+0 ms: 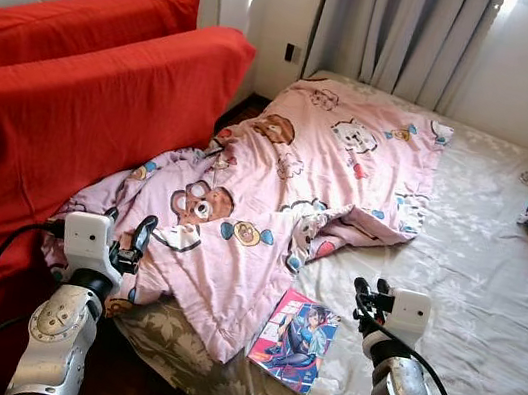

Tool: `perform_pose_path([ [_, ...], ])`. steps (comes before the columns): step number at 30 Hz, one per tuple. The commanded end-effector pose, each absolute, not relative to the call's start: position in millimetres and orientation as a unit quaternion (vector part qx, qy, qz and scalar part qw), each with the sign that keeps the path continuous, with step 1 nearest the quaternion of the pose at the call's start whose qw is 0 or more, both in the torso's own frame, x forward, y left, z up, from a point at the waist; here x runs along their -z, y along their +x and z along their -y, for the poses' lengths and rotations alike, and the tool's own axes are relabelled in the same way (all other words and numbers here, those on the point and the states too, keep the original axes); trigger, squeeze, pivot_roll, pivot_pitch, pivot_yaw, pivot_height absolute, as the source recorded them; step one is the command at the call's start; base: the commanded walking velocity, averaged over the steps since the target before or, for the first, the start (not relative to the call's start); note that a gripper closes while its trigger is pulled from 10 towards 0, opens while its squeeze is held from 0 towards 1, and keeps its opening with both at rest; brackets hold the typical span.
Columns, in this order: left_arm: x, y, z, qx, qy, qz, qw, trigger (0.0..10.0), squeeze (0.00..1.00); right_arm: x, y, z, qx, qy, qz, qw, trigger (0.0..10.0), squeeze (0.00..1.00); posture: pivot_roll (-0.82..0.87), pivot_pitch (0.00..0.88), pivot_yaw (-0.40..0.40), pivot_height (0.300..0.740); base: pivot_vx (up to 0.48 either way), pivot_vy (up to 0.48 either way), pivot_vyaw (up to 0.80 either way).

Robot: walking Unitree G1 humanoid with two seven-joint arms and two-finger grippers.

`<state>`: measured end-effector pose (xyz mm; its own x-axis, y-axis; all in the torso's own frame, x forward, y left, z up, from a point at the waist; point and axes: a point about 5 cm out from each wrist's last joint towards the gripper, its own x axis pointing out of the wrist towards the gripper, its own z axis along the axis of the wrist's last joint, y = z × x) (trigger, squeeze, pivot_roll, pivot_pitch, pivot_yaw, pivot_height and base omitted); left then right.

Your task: Clean up the room

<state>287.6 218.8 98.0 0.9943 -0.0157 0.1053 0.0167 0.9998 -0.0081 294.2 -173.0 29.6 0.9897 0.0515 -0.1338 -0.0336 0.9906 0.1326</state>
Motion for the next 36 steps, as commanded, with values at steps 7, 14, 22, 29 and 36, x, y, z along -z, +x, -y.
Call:
perform_pose_path([
  [7,-92,290,-224,0.014,-0.006,0.034,0.999,10.0,0.00,-28,294,176,-0.023,0.057,-0.081,0.995,10.0,0.00,0.01,0.041,-0.047,0.693,0.000,0.000,0.00],
  [14,-83,288,-227,0.006,-0.015,0.019,1.000,10.0,0.00,-29,294,175,-0.028,0.056,-0.079,0.995,10.0,0.00,0.01,0.060,-0.053,0.693,0.000,0.000,0.00],
  [22,-83,290,-227,0.008,-0.018,0.021,1.000,10.0,0.00,-27,294,173,-0.038,0.055,-0.089,0.994,10.0,0.00,0.01,0.062,-0.054,0.668,0.000,0.000,0.00],
  [29,-80,290,-227,0.009,-0.020,0.017,1.000,10.0,0.00,-26,293,169,-0.048,0.054,-0.090,0.993,10.0,0.00,0.02,0.063,-0.055,0.668,0.000,0.000,0.00],
  [36,-80,289,-225,0.012,-0.021,0.017,1.000,10.0,0.00,-26,293,168,-0.049,0.053,-0.093,0.993,10.0,0.00,0.01,0.065,-0.053,0.668,0.000,0.000,0.00],
])
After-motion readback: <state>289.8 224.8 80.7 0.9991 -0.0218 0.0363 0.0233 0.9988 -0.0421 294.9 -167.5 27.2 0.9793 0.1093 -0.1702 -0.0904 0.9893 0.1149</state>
